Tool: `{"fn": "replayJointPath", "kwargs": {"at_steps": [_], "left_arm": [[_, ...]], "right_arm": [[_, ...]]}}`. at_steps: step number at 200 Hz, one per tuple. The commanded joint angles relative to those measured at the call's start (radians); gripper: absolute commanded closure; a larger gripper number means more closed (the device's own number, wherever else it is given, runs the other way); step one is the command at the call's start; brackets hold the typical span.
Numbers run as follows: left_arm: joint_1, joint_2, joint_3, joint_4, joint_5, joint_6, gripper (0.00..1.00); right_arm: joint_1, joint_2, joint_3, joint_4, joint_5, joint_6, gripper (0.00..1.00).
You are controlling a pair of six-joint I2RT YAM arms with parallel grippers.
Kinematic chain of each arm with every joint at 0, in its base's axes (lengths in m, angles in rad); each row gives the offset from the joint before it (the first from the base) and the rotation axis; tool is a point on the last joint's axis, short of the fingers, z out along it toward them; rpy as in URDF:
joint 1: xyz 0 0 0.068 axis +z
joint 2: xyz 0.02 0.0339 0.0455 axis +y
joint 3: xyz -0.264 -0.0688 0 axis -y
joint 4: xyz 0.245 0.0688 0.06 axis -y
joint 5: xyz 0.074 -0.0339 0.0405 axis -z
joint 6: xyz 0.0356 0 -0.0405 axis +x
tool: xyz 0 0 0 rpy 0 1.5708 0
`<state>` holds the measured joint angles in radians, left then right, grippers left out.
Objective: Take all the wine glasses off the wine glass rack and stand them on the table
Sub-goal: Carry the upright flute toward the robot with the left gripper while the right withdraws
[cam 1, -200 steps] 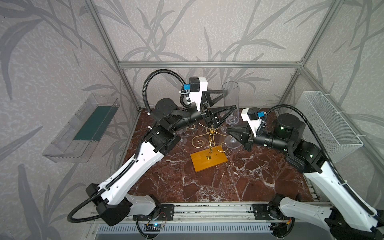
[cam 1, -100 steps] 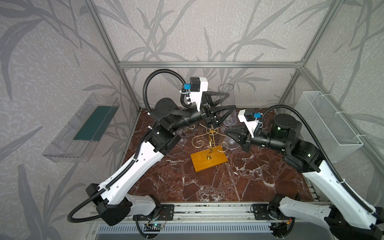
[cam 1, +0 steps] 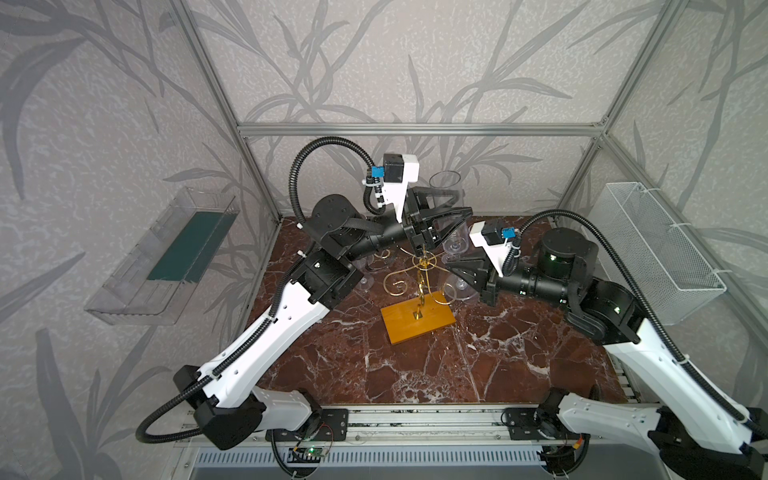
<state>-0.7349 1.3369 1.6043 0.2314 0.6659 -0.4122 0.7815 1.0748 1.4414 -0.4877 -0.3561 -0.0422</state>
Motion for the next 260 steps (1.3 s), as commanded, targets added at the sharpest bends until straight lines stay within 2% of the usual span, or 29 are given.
{"fn": "replayJointPath", "kwargs": {"at_steps": [1, 36, 43, 56, 66, 73, 85, 146, 183, 224, 260], "left_arm": [[0.001, 0.002, 0.037, 0.002, 0.011, -0.006, 0.62], [0.002, -0.009, 0.036, -0.022, -0.010, 0.000, 0.65], [0.002, -0.014, 0.034, -0.029, -0.015, 0.004, 0.65], [0.000, -0.028, 0.030, -0.039, -0.029, 0.016, 0.65], [0.002, -0.041, 0.027, -0.056, -0.044, 0.029, 0.65], [0.003, -0.049, 0.026, -0.069, -0.052, 0.043, 0.65], [0.003, -0.063, 0.026, -0.095, -0.067, 0.065, 0.65], [0.027, -0.140, 0.022, -0.179, -0.131, 0.139, 0.65], [0.040, -0.202, 0.015, -0.284, -0.207, 0.237, 0.65], [0.043, -0.307, -0.034, -0.394, -0.345, 0.334, 0.65], [0.044, -0.465, -0.201, -0.383, -0.537, 0.348, 0.65]], "right_arm": [[0.018, -0.001, 0.038, 0.003, 0.012, -0.025, 1.00], [0.024, 0.001, 0.046, 0.006, 0.019, -0.029, 0.99], [0.024, -0.001, 0.047, 0.010, 0.021, -0.029, 0.92], [0.025, -0.008, 0.044, 0.020, 0.026, -0.031, 0.62], [0.024, -0.015, 0.042, 0.032, 0.029, -0.034, 0.46], [0.024, -0.021, 0.043, 0.039, 0.032, -0.036, 0.39], [0.024, -0.033, 0.043, 0.056, 0.042, -0.041, 0.34], [0.024, -0.137, 0.023, 0.132, 0.182, -0.109, 0.27], [0.024, -0.219, -0.034, 0.167, 0.273, -0.150, 0.26], [0.024, -0.295, -0.105, 0.178, 0.397, -0.205, 0.25], [0.024, -0.344, -0.167, 0.195, 0.476, -0.229, 0.25]]}}
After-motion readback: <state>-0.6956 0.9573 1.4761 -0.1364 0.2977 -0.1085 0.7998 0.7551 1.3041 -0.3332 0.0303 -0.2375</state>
